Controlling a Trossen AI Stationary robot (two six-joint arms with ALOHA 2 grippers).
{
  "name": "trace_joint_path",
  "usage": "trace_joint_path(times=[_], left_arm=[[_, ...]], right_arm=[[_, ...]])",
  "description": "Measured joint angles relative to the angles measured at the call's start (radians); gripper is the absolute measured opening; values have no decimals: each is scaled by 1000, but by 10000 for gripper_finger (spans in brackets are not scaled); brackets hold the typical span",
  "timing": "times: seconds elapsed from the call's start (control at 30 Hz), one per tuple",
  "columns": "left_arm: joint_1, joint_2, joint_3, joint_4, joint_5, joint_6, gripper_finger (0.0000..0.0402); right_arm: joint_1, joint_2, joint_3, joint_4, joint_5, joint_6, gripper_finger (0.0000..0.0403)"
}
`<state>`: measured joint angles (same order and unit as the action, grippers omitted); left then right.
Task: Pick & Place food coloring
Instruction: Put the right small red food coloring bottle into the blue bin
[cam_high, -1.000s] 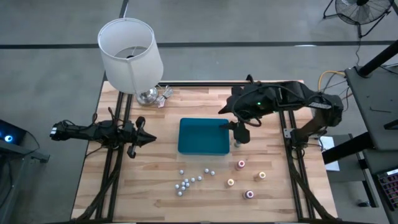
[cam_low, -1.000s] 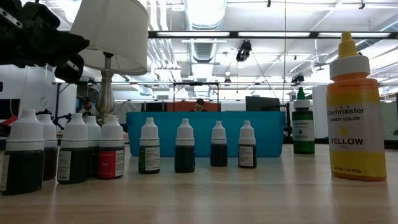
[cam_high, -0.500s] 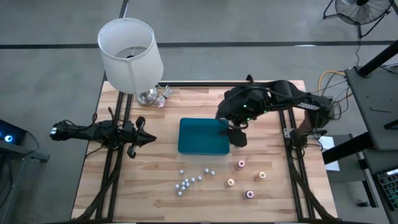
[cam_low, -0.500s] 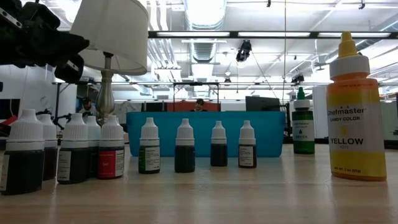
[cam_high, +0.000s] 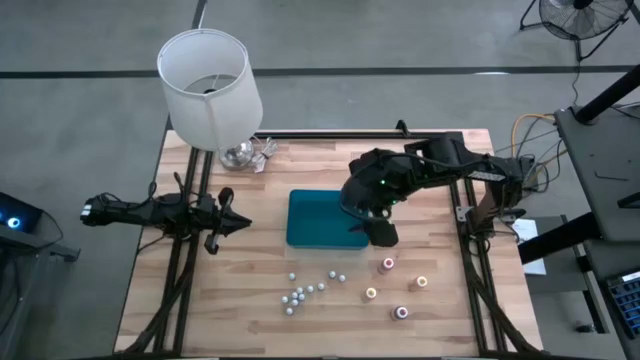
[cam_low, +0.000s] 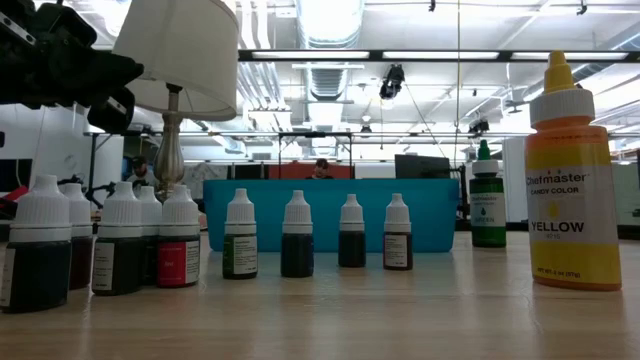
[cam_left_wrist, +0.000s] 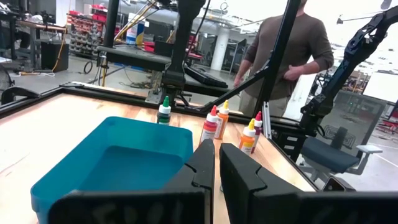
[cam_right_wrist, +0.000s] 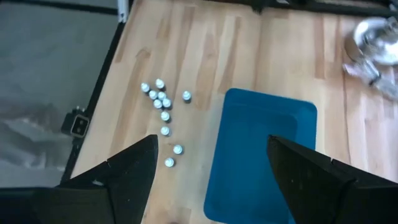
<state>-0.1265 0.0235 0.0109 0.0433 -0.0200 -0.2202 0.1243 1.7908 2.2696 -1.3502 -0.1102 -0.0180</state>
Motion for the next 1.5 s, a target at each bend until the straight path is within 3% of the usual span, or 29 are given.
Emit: trace_joint_path(times=[0.3,0.57,1.5], left_arm=[[0,0,0,0,0,0,0],[0,0,0,0,0,0,0],[0,0,1,0,0,0,0]], right_arm=[[59,0,0,1,4,-84,289],[64,0,-19,2,8,46,281],[97,0,-299,40,4,-60,264]])
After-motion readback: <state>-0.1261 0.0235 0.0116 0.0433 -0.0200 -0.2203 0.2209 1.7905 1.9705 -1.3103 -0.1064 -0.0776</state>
